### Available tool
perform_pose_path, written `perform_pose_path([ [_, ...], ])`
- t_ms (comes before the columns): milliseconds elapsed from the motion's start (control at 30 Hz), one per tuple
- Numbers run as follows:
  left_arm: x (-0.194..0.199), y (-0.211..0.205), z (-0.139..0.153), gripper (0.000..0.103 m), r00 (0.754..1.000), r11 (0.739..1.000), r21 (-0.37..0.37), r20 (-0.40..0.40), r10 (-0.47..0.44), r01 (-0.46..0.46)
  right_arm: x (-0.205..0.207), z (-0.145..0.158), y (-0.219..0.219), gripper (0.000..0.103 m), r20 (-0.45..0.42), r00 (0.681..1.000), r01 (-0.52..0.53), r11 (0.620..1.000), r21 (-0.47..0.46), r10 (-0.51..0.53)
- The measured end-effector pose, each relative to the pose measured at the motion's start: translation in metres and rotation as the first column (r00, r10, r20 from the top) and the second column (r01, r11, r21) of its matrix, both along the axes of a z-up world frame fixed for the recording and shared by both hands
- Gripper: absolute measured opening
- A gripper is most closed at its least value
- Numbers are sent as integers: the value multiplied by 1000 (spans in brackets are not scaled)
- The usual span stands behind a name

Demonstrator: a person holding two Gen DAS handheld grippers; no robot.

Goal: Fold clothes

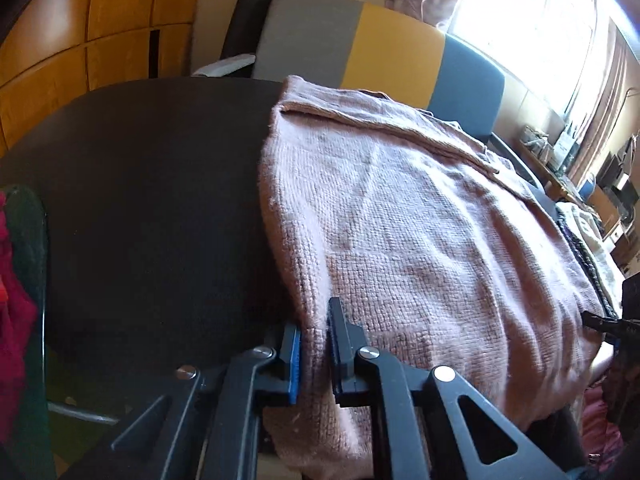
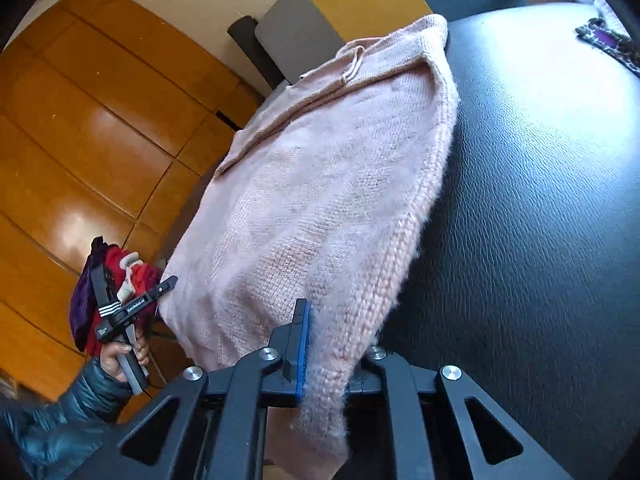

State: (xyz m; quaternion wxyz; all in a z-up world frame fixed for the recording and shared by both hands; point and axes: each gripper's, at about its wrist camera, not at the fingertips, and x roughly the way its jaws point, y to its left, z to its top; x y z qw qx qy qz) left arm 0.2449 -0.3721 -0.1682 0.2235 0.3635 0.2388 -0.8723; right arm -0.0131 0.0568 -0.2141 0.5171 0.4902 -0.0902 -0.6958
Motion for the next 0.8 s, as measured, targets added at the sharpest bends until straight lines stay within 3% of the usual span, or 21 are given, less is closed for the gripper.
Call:
perform_pose_path([
  [133,26,10,8,9,997,992,116,-54,-51,57,22,4,10,11,0,999,-47,999,9,47],
  [233,53,14,13,9,985,959,247,-134,-105,136,36,2,21,11,43,995,-87,996,2,86],
  [400,79,13,28,9,956,913,338,-253,-146,229,49,8,32,11,112,986,-117,992,-56,123],
  [567,66,1,58,9,907,893,344,-397,-142,290,31,40,17,11,83,988,-116,980,-164,131],
  [700,32,-19,81,9,862,893,317,-490,-135,320,5,67,-8,11,42,993,-99,969,-227,111],
  [800,-3,-44,88,9,847,902,306,-519,-111,306,-30,75,-40,11,32,998,-52,971,-235,62],
])
